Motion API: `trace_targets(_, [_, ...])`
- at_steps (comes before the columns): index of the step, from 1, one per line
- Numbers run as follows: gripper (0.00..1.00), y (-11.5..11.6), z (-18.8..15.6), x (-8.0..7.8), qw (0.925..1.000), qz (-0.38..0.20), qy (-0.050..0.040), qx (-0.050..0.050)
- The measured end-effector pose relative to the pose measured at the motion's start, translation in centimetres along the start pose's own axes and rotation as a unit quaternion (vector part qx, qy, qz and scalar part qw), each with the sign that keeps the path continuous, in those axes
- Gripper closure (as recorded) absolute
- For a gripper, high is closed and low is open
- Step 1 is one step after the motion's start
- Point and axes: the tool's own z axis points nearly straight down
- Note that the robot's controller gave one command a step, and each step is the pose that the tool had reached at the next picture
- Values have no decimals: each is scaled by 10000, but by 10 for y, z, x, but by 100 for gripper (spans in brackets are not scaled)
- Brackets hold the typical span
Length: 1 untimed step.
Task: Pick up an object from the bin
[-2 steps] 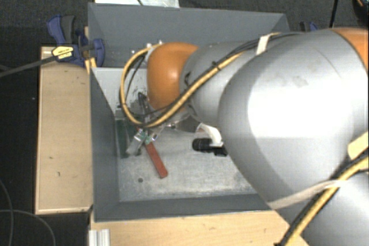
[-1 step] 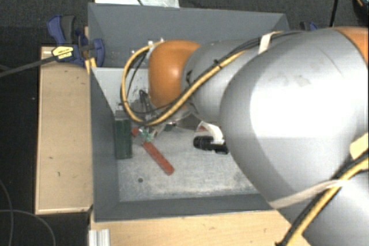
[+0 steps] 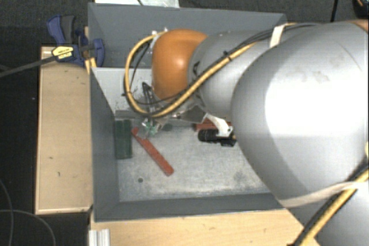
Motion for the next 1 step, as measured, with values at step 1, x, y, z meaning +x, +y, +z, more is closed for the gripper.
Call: trace_targets(1, [0, -1, 2, 1, 10000, -4, 9, 17])
